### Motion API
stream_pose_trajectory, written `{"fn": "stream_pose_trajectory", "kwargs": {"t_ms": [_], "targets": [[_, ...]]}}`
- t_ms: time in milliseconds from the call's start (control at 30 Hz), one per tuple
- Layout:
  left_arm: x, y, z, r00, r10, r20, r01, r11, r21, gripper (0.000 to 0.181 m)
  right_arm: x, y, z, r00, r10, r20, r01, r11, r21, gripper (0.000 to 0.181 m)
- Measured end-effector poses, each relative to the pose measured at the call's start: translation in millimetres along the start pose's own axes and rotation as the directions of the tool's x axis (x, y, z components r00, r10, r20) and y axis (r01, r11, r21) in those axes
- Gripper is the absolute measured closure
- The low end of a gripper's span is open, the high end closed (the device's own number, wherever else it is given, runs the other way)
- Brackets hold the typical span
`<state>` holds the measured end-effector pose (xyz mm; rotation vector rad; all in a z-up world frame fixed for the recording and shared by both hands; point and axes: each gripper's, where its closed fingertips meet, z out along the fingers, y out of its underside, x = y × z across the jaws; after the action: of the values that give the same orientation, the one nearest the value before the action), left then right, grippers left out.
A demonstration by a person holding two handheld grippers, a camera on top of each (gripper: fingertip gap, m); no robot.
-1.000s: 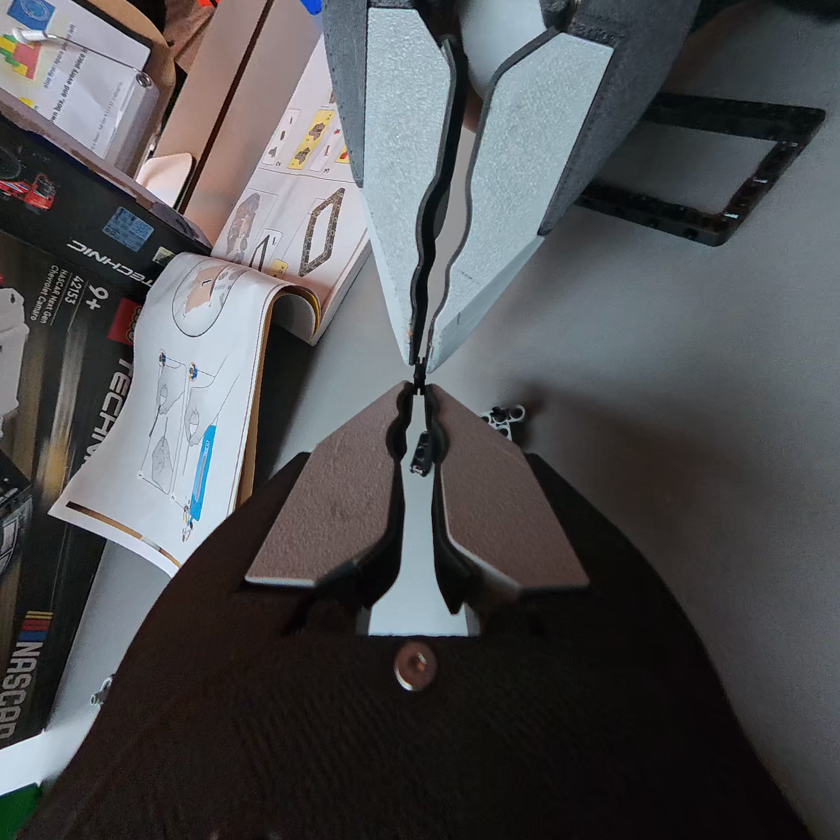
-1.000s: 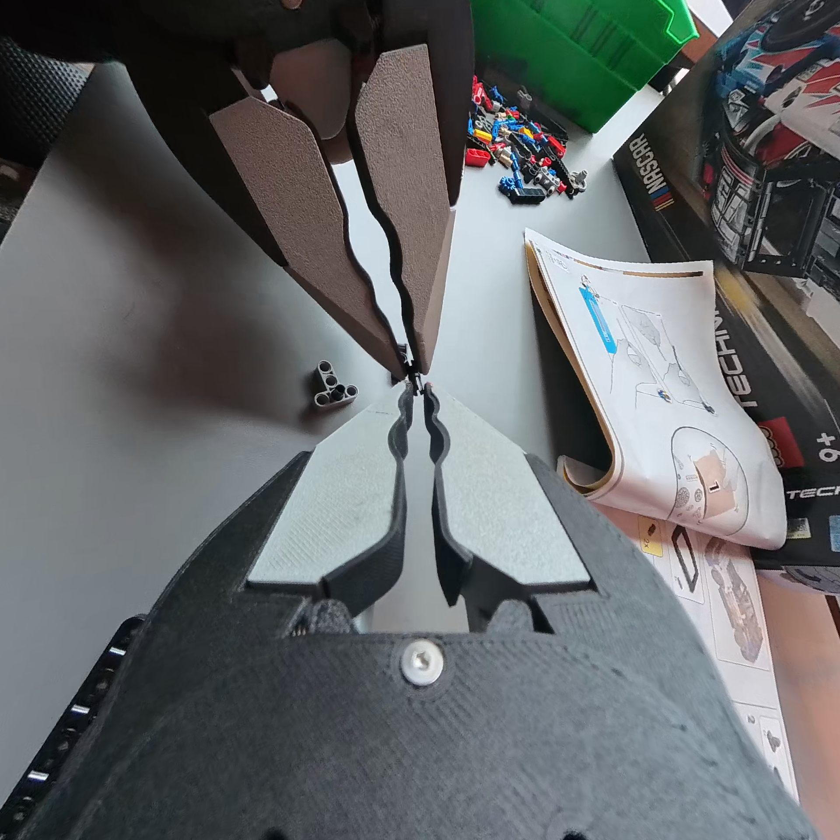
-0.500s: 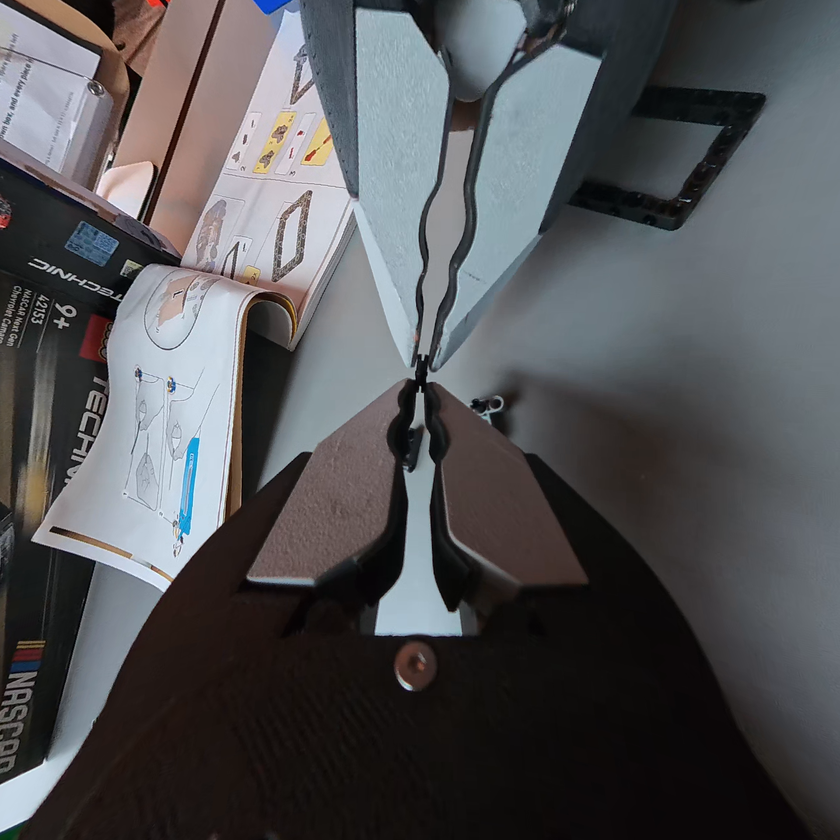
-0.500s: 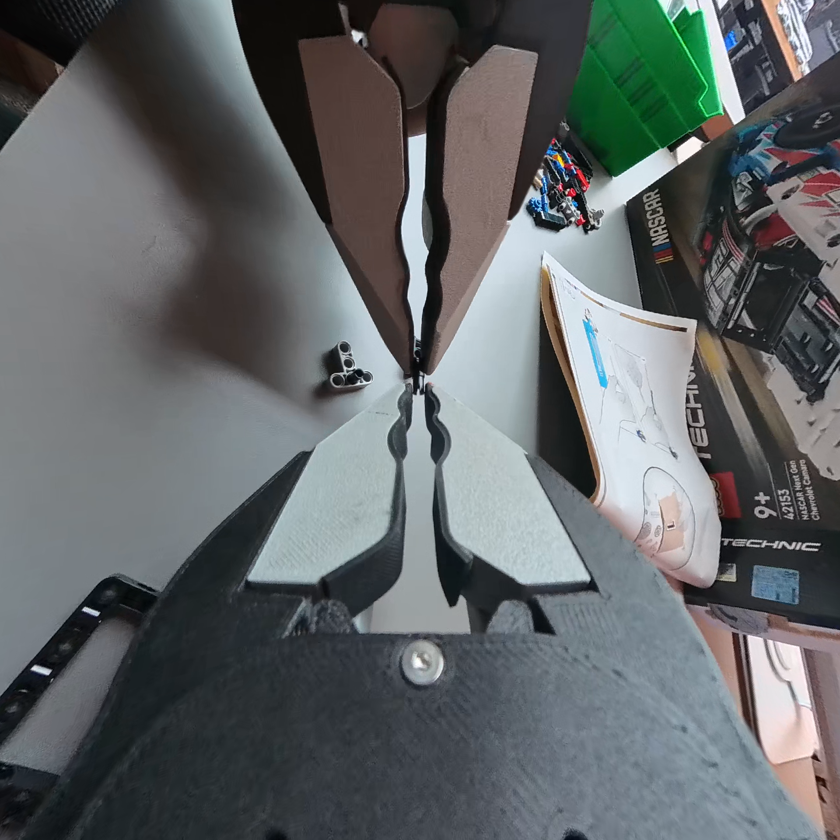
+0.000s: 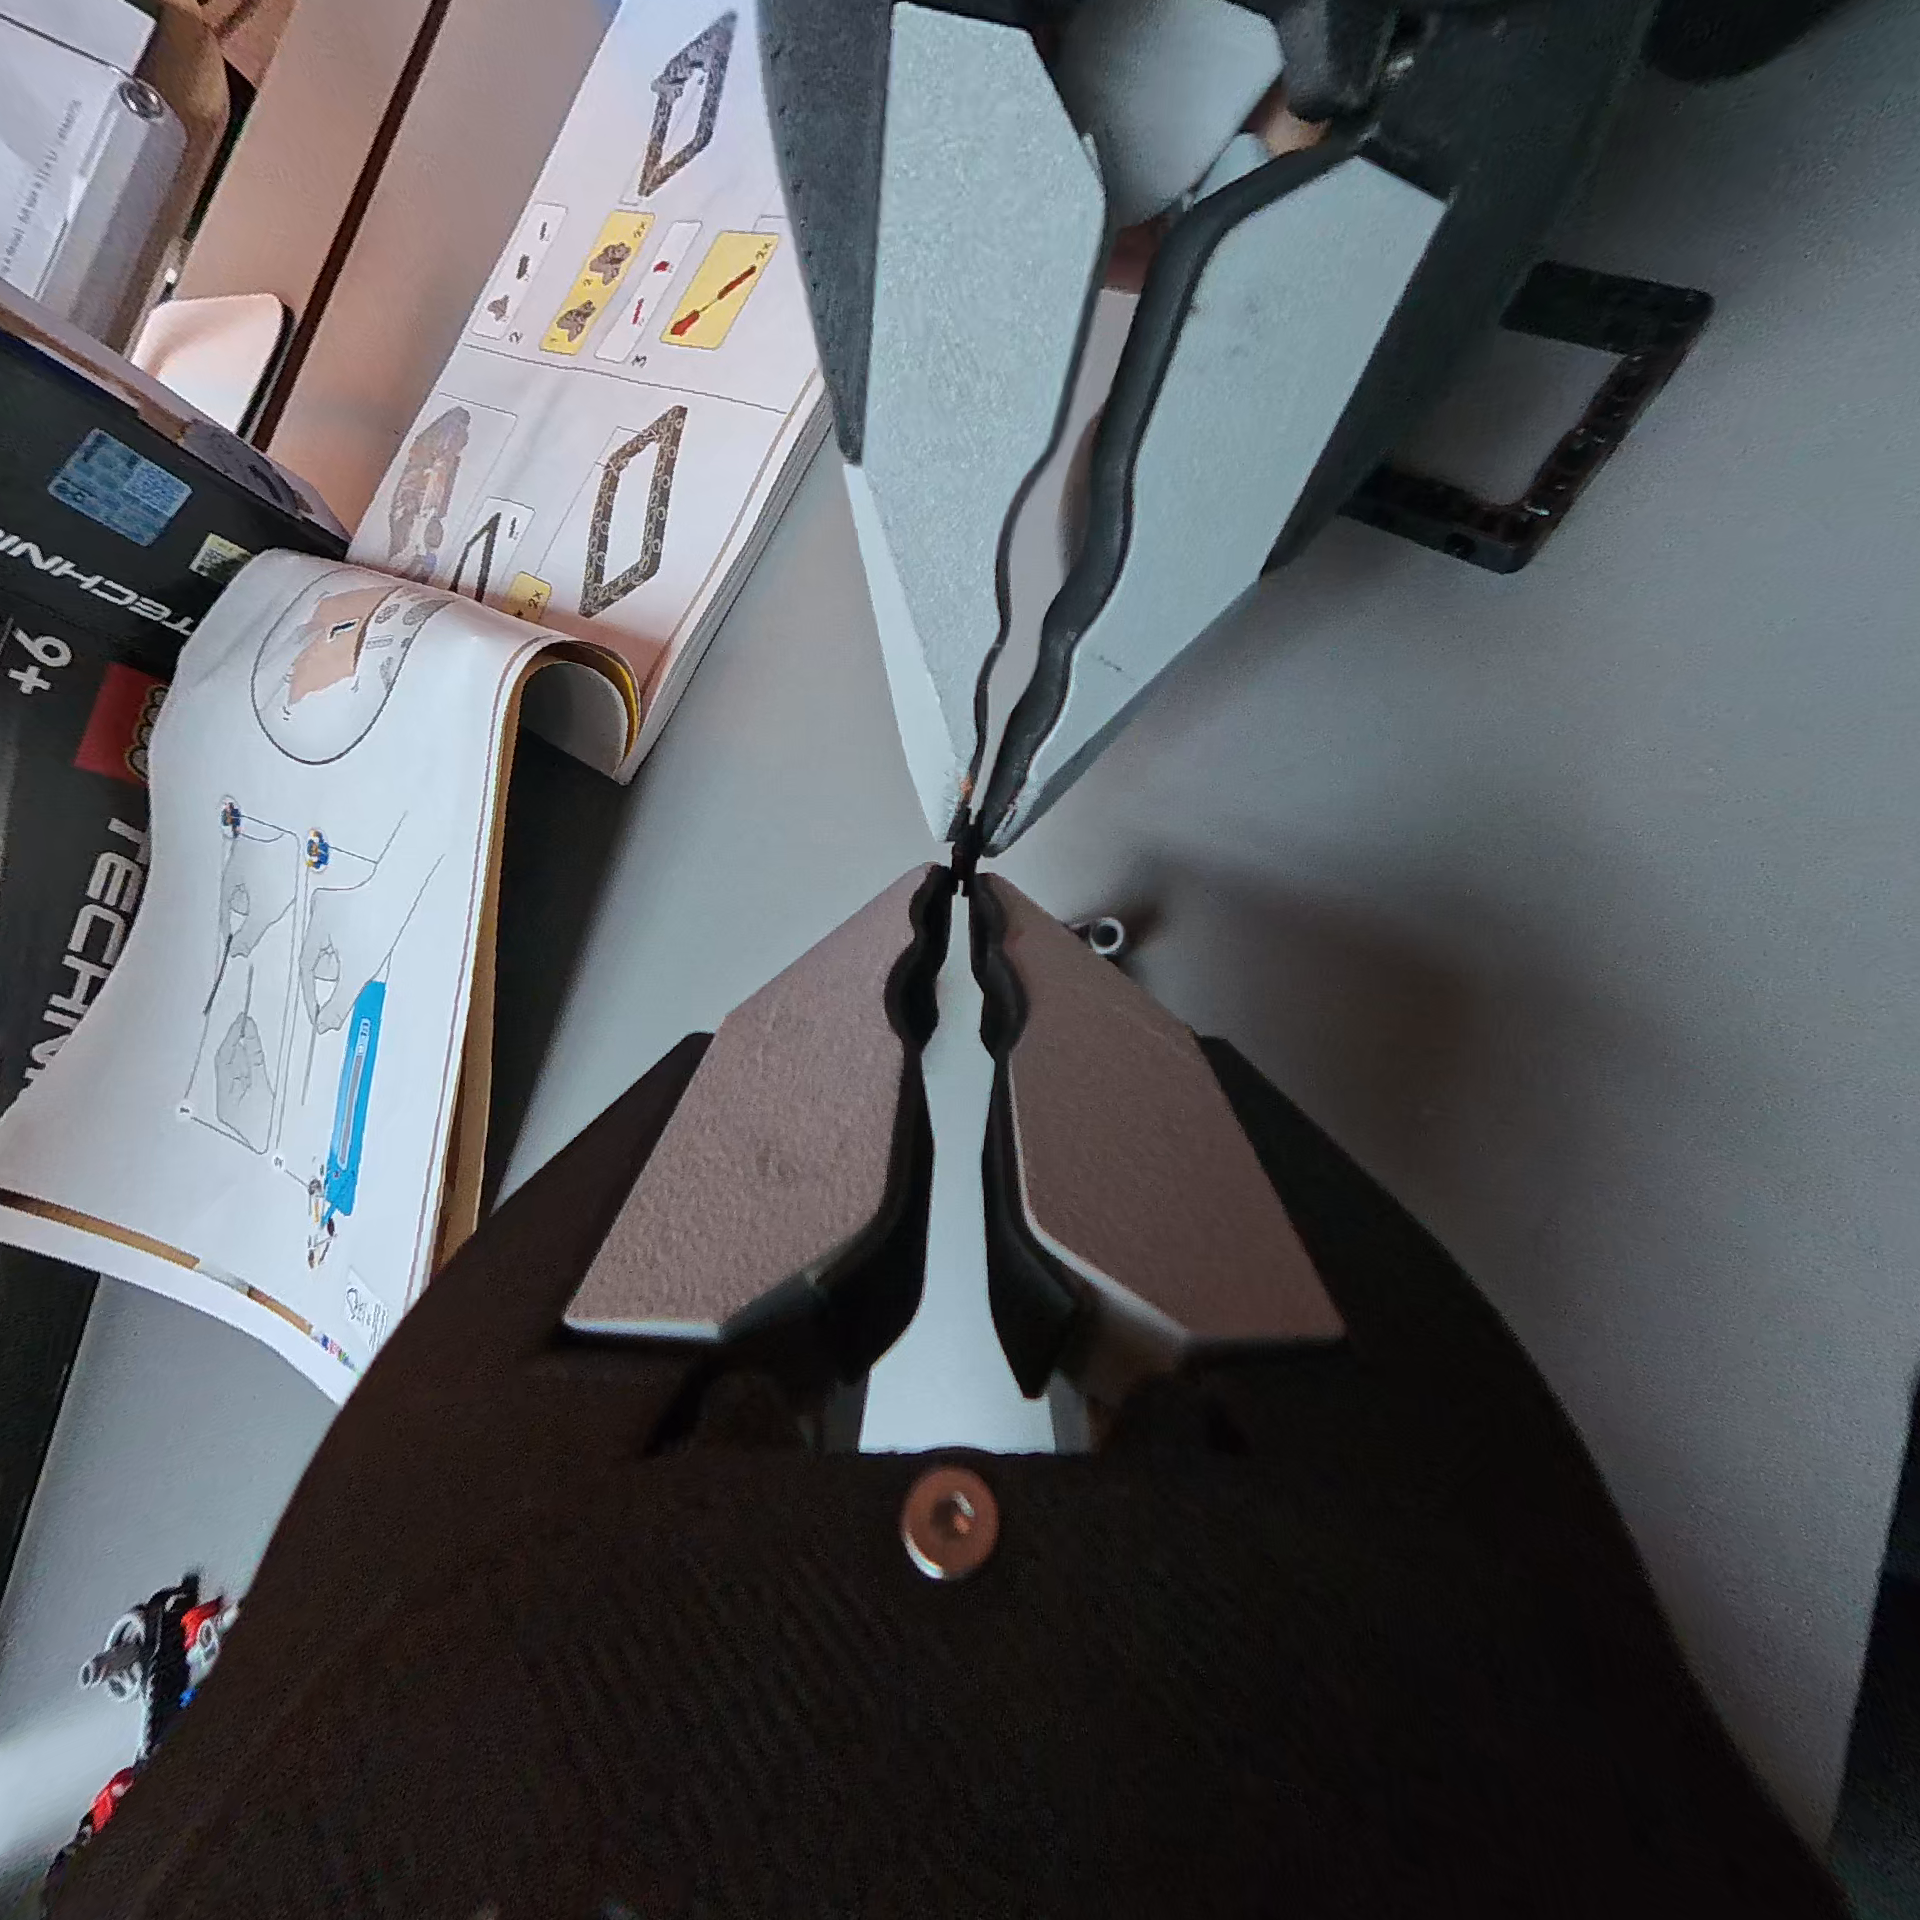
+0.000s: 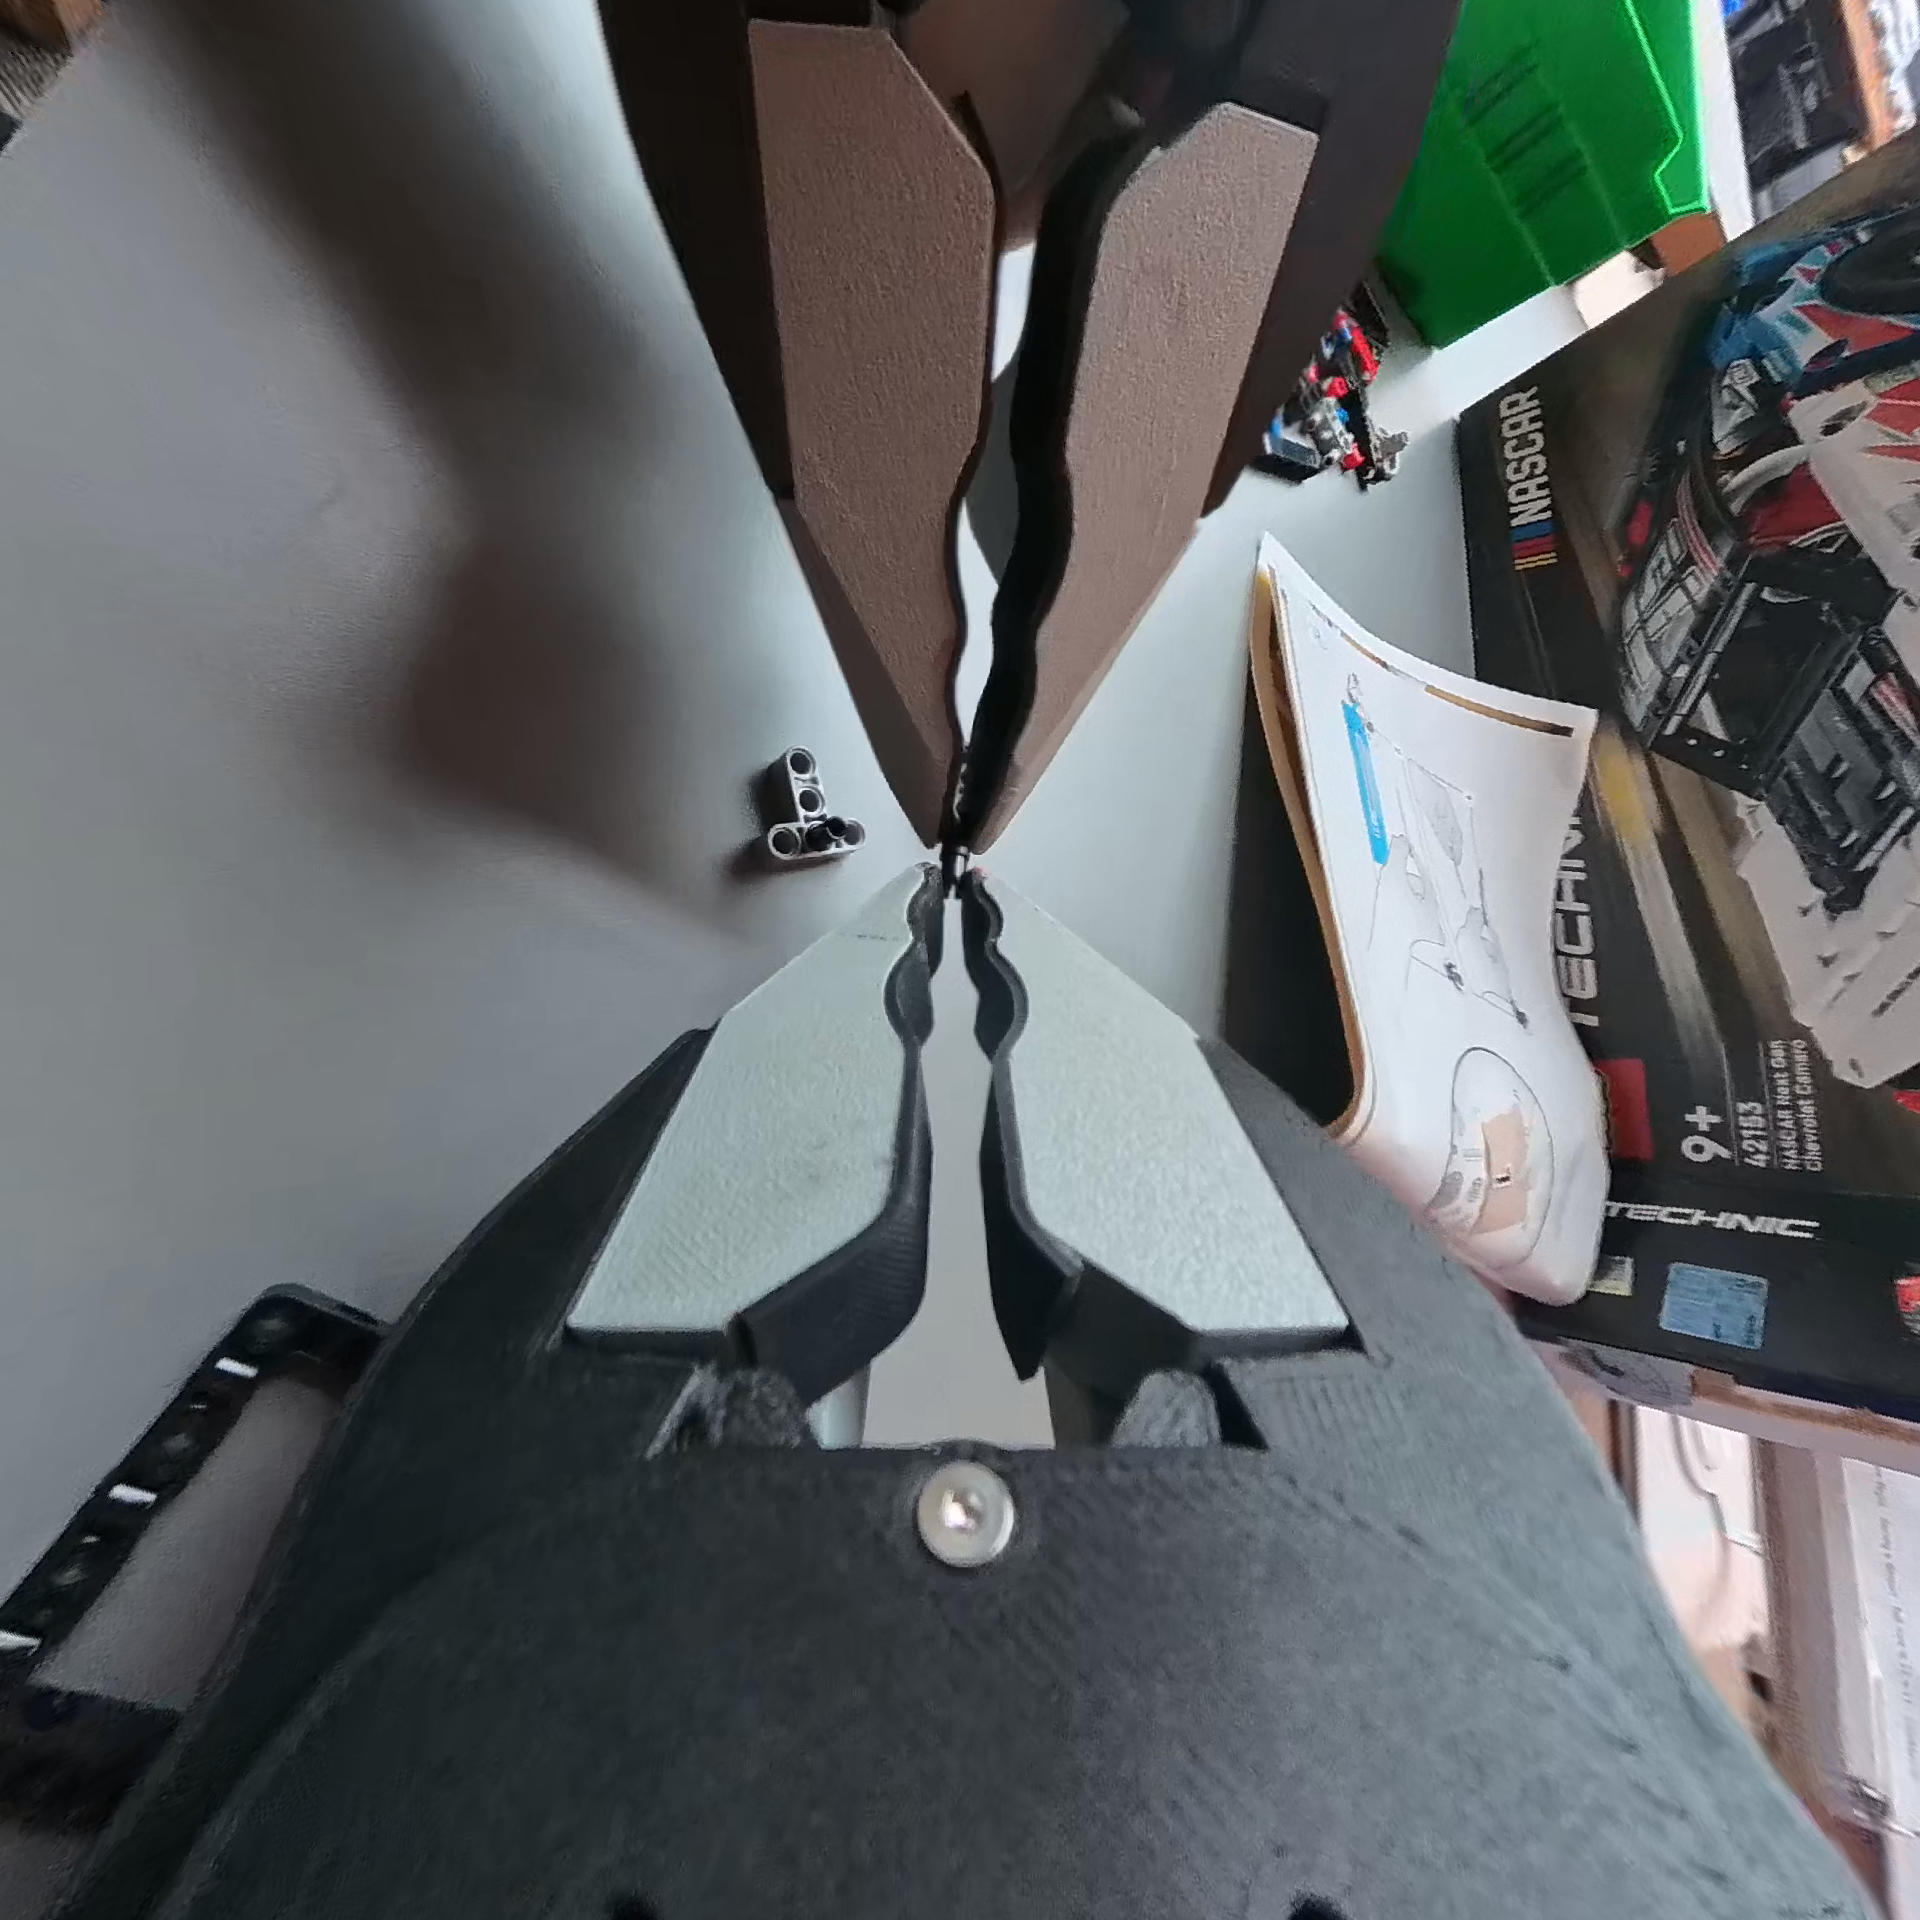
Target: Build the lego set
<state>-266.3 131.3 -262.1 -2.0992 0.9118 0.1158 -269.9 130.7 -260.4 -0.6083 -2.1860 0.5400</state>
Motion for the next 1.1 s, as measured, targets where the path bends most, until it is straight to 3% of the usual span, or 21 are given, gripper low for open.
{"fn": "stream_pose_trajectory", "kwargs": {"t_ms": [167, 467, 600, 900, 967, 1100], "targets": [[-0.2, -1.1, -1.3, 1.0, -0.012, 0.004, 0.012, 1.0, 0.021, 0.179, 0.1, -3.3, 0.5, 0.989, 0.133, 0.062, -0.137, 0.988, 0.071, 0.18], [1.2, 7.6, 9.9, 1.0, -0.023, 0.013, 0.023, 0.999, -0.037, 0.179, -5.2, 7.2, 7.7, 0.999, 0.04, 0.027, -0.04, 0.999, -0.016, 0.18], [-5.1, 0.9, 7.2, 0.997, -0.029, 0.067, 0.029, 1.0, -0.004, 0.179, 2.5, 5.8, 2.6, 0.996, 0.084, 0.022, -0.085, 0.996, 0.016, 0.18], [-2.8, 2.8, 9.4, 0.993, -0.116, 0.006, 0.116, 0.993, 0.007, 0.179, 0.0, 5.4, 4.1, 0.993, 0.108, 0.043, -0.109, 0.993, 0.035, 0.18], [-1.9, 3.0, 10.3, 0.997, -0.076, 0.028, 0.075, 0.997, 0.011, 0.179, -0.5, 5.1, 4.2, 0.996, 0.089, 0.029, -0.09, 0.995, 0.048, 0.18], [8.1, 12.4, 17.9, 0.999, -0.049, -0.006, 0.049, 0.996, -0.078, 0.179, -10.9, 7.5, 9.1, 0.997, 0.048, 0.06, -0.049, 0.999, 0.015, 0.18]]}}
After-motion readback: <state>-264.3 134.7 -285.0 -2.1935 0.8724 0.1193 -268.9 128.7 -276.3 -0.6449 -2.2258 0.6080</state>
